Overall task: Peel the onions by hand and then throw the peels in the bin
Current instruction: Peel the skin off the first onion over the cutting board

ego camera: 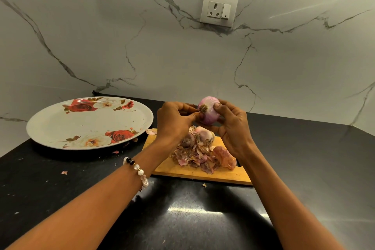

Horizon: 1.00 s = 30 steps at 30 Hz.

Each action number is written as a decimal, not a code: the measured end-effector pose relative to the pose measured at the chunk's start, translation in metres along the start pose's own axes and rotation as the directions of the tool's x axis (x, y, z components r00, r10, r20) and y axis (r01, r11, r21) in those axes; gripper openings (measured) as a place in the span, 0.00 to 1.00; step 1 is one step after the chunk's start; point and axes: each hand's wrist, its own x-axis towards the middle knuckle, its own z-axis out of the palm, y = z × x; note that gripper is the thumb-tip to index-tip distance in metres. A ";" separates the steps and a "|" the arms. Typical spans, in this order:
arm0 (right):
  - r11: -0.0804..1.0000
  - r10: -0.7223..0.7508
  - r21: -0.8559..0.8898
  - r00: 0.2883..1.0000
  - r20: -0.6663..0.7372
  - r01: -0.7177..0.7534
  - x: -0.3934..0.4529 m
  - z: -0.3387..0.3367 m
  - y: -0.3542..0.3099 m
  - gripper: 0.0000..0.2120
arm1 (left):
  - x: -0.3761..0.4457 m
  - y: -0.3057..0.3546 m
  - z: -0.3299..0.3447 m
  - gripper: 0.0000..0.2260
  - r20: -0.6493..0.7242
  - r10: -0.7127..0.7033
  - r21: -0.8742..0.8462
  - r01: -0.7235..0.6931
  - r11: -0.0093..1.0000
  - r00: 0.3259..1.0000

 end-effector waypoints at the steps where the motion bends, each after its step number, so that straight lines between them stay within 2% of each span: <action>1: 1.000 -0.016 -0.021 1.000 -0.003 0.016 0.000 0.000 0.001 0.12 | 0.000 0.000 0.000 0.09 -0.005 -0.026 -0.011 0.026 1.000 1.000; 10: 0.965 -0.150 -0.218 0.989 -0.016 0.143 -0.001 0.007 0.008 0.16 | 0.003 -0.004 0.004 0.09 0.061 -0.245 -0.187 0.252 0.949 0.968; 15: 0.950 -0.167 -0.266 0.986 -0.005 0.160 -0.002 0.007 0.008 0.15 | 0.001 -0.004 0.003 0.08 0.172 -0.327 -0.362 0.369 0.856 0.929; 19: 0.975 -0.140 -0.176 0.990 0.006 0.139 -0.003 0.007 0.007 0.10 | 0.002 -0.004 0.003 0.07 0.234 -0.291 -0.411 0.365 0.835 0.928; 23: 0.997 -0.048 0.062 0.999 0.014 0.047 -0.004 0.006 -0.003 0.08 | 0.005 0.002 0.003 0.03 0.229 -0.209 -0.355 0.281 0.892 0.951; 27: 0.974 0.050 0.222 0.998 -0.050 -0.037 -0.004 0.005 -0.009 0.05 | 0.011 0.010 -0.003 0.04 0.212 -0.148 -0.390 0.223 0.894 0.966; 30: 0.951 0.120 0.294 0.991 -0.067 -0.095 -0.006 0.005 -0.014 0.05 | 0.013 0.007 -0.008 0.05 0.169 -0.055 -0.289 0.102 0.952 0.984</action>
